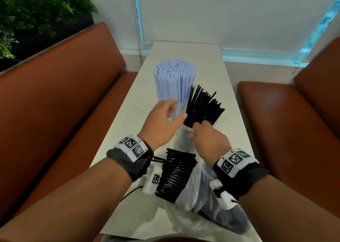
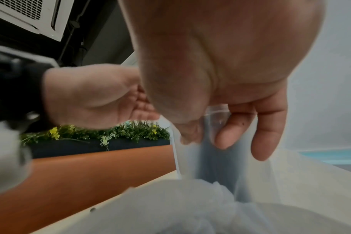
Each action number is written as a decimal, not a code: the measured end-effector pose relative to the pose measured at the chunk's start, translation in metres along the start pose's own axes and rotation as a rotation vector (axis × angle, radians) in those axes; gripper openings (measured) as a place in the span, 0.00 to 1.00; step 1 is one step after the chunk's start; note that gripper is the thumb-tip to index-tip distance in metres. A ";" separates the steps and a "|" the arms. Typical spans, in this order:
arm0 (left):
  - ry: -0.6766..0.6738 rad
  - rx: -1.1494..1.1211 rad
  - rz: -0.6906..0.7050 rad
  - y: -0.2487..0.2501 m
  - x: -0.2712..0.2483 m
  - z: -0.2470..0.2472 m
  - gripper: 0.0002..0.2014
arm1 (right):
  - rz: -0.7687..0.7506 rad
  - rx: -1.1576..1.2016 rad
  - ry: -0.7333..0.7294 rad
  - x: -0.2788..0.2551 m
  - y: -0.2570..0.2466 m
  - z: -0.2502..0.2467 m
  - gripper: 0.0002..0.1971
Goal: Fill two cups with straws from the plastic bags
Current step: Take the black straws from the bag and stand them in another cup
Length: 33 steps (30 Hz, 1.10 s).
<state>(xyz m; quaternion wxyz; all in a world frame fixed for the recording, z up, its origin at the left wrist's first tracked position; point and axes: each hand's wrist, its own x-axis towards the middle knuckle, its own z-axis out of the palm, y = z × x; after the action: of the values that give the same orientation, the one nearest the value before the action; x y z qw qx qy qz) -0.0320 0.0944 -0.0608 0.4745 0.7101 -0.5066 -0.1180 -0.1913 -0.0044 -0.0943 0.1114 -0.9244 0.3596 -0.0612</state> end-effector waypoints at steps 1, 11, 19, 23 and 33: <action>-0.053 0.046 0.000 -0.005 -0.011 -0.002 0.24 | -0.010 0.029 0.029 -0.005 -0.002 -0.003 0.07; -0.707 0.520 0.186 -0.018 -0.062 0.028 0.26 | 0.355 0.021 -0.154 -0.063 -0.005 0.006 0.24; -0.792 0.643 0.253 -0.005 -0.068 0.055 0.19 | 0.370 0.249 -0.221 -0.049 0.013 0.017 0.09; -0.827 0.725 0.286 -0.001 -0.066 0.061 0.15 | 0.346 0.323 -0.188 -0.049 0.013 0.014 0.07; -0.752 0.879 0.322 -0.003 -0.059 0.049 0.15 | 0.260 0.207 -0.177 -0.050 0.012 0.002 0.17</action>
<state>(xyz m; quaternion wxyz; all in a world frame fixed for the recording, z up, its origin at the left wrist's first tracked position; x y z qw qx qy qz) -0.0889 0.1169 -0.1073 -0.0637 0.6635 -0.7424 -0.0670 -0.2356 0.0213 -0.1013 0.2441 -0.8556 0.4565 -0.0016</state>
